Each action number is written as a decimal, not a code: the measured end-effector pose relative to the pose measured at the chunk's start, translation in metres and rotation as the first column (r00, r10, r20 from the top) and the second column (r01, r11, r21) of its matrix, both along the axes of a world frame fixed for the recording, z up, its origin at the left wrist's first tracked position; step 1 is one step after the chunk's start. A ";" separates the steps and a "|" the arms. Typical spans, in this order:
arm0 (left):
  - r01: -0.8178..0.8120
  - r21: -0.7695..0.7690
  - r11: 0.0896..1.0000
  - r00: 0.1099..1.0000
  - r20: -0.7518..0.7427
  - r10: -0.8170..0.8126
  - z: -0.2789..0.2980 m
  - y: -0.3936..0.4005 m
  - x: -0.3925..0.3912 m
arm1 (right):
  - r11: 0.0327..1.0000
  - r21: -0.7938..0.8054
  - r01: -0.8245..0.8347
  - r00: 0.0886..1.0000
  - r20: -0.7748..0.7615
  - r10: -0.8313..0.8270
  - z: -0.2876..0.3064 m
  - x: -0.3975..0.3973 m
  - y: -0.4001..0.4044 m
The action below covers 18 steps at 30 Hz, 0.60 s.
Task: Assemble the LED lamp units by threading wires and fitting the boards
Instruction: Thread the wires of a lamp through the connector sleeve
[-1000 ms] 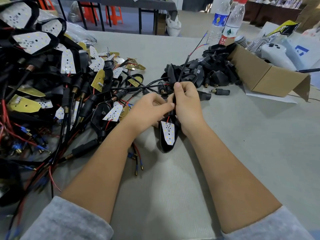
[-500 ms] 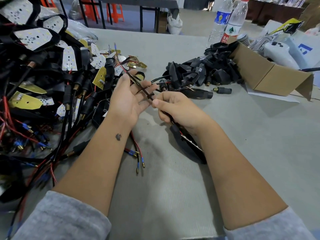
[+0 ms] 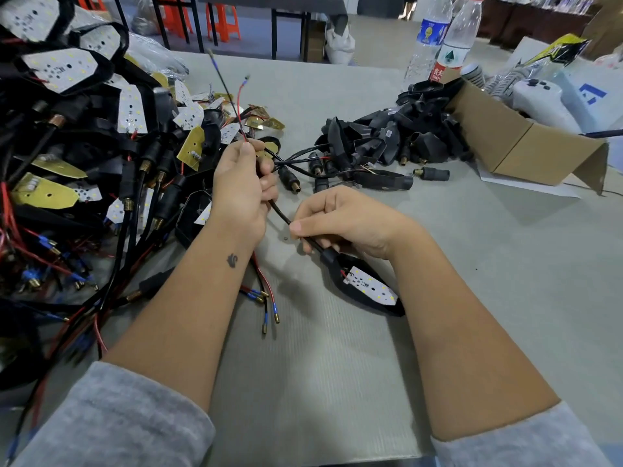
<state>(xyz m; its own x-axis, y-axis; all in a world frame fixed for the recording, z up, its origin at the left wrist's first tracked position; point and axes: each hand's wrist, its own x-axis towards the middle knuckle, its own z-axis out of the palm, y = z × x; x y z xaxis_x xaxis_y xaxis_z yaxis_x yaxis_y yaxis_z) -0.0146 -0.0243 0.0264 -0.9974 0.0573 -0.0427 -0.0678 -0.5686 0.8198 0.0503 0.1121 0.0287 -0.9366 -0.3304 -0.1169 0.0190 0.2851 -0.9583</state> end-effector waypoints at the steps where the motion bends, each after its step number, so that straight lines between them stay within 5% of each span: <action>1: 0.007 -0.033 0.999 1.000 -0.007 -0.007 -0.001 0.000 0.000 | 1.000 -0.018 0.000 1.000 0.014 0.000 0.000 0.000 0.000; 5: 0.025 -0.271 0.962 0.999 -0.033 -0.035 -0.005 0.002 -0.001 | 0.974 -0.085 0.208 0.978 -0.016 -0.210 0.001 -0.004 0.007; 11: 0.056 -0.546 0.836 0.988 -0.089 -0.125 -0.015 0.013 0.005 | 0.695 -0.171 0.698 0.690 -0.099 -0.717 -0.007 -0.013 0.028; 15: 0.020 -0.710 0.704 0.977 -0.134 -0.163 -0.020 0.015 0.005 | 0.673 -0.220 0.706 0.671 -0.094 -0.735 -0.009 -0.018 0.022; 18: 0.018 -0.716 0.697 0.972 -0.151 -0.180 -0.020 0.016 0.006 | 0.702 -0.289 0.651 0.716 -0.075 -0.695 -0.009 -0.020 0.013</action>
<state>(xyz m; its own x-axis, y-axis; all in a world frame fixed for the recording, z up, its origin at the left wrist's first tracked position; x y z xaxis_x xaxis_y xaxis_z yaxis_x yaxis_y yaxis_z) -0.0081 -0.0086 0.0066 -0.9784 0.1904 0.0803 0.1160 0.1843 0.9760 0.0298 0.1252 0.0196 -0.9149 0.4001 0.0540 -0.0434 0.0353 -0.9984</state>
